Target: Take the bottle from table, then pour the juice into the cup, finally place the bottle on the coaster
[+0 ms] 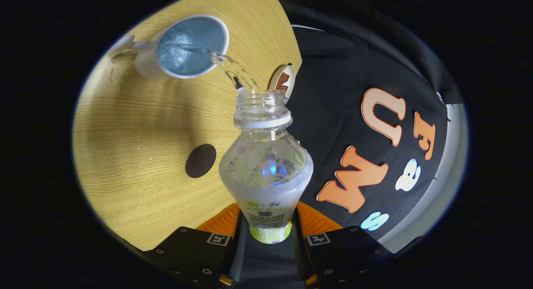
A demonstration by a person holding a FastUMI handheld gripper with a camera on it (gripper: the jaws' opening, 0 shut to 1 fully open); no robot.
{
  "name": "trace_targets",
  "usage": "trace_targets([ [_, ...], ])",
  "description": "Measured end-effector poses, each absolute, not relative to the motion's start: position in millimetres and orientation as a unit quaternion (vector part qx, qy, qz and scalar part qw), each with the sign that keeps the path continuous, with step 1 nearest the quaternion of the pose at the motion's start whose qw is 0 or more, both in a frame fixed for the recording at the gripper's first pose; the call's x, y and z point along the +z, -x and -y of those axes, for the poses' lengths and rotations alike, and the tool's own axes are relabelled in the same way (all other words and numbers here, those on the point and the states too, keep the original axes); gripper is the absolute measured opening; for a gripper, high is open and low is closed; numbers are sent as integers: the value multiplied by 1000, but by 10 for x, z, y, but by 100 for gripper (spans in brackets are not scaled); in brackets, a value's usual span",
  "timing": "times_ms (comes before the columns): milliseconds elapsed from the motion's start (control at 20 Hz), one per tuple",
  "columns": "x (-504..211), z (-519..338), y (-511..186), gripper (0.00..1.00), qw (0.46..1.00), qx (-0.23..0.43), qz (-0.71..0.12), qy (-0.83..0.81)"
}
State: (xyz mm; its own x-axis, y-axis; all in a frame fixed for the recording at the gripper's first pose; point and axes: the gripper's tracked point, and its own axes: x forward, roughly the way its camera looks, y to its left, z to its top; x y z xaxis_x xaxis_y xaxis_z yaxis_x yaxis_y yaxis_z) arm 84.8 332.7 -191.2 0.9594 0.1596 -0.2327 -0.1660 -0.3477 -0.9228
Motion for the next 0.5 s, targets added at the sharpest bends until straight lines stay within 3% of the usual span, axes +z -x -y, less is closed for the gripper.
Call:
trace_targets([
  [500,-1858,-3373,-840,51,550,144,4,822],
])
